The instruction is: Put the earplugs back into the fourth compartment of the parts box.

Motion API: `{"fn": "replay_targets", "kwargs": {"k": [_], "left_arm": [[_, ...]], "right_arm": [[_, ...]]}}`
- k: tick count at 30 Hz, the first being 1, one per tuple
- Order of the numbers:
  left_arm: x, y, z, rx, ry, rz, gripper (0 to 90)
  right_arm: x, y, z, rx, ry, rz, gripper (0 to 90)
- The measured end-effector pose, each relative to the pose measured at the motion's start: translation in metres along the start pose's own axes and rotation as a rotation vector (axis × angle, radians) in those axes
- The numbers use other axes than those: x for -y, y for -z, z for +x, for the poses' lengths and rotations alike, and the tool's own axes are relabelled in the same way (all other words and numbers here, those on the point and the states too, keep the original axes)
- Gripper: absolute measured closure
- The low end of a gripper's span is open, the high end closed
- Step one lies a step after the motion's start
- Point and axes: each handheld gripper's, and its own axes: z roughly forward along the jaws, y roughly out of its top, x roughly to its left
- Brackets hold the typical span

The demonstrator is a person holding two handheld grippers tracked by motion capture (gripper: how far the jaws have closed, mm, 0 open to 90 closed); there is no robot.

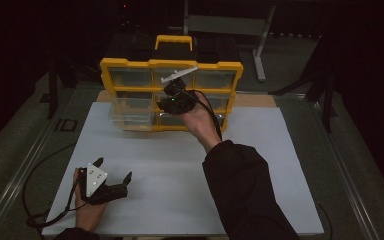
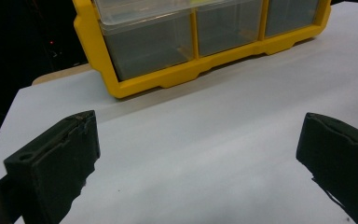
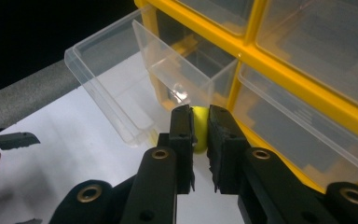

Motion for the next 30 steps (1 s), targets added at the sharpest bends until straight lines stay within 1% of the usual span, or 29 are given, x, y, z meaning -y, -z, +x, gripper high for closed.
{"fn": "replay_targets", "kwargs": {"k": [7,19,26,30], "left_arm": [[0.0,0.0,0.0,-0.001,-0.001,0.0,0.0],[0.0,0.0,0.0,-0.001,0.001,0.0,0.0],[0.0,0.0,0.0,0.0,0.0,-0.001,0.0],[0.0,0.0,0.0,0.0,0.001,-0.001,0.0]], "right_arm": [[-0.006,-0.002,0.003,0.002,0.0,-0.01,80.2],[-0.02,-0.004,0.01,0.002,0.017,-0.031,80.2],[-0.023,-0.004,0.011,-0.014,0.019,-0.051,80.0],[-0.024,-0.008,0.013,-0.026,0.018,-0.056,80.0]]}}
